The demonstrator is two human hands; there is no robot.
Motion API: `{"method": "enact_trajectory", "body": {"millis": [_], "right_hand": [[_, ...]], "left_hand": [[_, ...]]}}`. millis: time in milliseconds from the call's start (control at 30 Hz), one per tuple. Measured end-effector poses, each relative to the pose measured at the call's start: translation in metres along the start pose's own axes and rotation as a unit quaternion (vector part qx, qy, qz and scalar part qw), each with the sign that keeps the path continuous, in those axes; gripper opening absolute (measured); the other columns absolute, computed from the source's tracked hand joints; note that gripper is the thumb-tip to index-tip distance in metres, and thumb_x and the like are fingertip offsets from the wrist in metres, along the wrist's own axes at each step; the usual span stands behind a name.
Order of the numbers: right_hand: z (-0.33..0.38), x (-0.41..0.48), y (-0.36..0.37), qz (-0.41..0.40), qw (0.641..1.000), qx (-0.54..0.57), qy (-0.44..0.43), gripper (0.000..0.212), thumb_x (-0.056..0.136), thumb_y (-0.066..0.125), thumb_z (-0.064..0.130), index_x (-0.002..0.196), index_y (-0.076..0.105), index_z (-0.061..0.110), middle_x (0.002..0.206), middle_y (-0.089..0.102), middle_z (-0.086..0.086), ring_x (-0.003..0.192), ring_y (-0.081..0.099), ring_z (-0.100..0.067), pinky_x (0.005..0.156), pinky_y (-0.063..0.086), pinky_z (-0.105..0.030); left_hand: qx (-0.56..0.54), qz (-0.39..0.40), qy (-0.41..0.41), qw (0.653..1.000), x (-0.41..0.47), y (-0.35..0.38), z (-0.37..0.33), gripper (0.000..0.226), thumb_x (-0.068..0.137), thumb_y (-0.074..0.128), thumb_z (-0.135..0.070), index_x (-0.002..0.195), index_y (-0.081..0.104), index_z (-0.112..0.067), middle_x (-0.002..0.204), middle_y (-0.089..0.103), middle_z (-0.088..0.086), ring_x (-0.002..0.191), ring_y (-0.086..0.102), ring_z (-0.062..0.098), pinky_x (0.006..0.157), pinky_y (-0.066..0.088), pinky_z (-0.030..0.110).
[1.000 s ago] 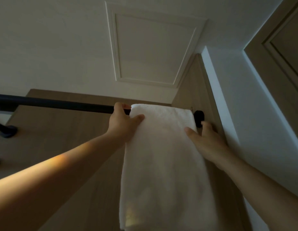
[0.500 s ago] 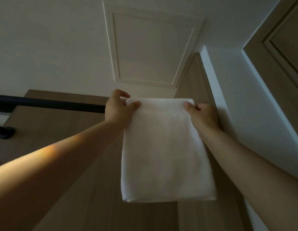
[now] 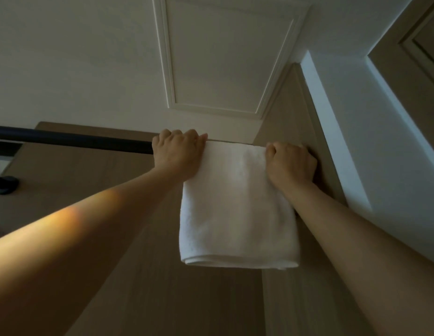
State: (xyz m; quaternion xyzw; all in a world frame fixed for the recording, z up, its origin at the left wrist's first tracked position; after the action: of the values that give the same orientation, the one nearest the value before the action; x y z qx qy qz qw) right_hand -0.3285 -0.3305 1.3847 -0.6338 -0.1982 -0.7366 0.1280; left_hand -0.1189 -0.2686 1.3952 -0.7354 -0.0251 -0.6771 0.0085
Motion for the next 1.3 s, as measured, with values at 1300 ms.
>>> {"method": "enact_trajectory", "body": {"millis": [1300], "right_hand": [[0.000,0.014,-0.017,0.061,0.995,0.063,0.040,0.044,0.100,0.052,0.035,0.124,0.054,-0.001,0.126,0.059,-0.021,0.118,0.053,-0.038,0.091,0.044,-0.042]], "left_hand": [[-0.069,0.053,-0.032,0.996,0.011,-0.015,-0.009,0.038,0.099,0.041,-0.047,0.116,0.058,-0.017,0.116,0.063,0.013,0.110,0.052,0.035,0.090,0.041,0.043]]}}
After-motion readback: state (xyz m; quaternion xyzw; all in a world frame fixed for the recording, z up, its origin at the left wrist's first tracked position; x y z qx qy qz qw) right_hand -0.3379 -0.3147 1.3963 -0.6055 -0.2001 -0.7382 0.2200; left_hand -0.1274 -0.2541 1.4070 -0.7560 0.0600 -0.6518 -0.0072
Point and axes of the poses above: each hand's wrist, its own x-axis towards the middle knuckle, its own y-axis out of the palm, z = x × y, the point moved 3 cm from there along x, towards the middle knuckle
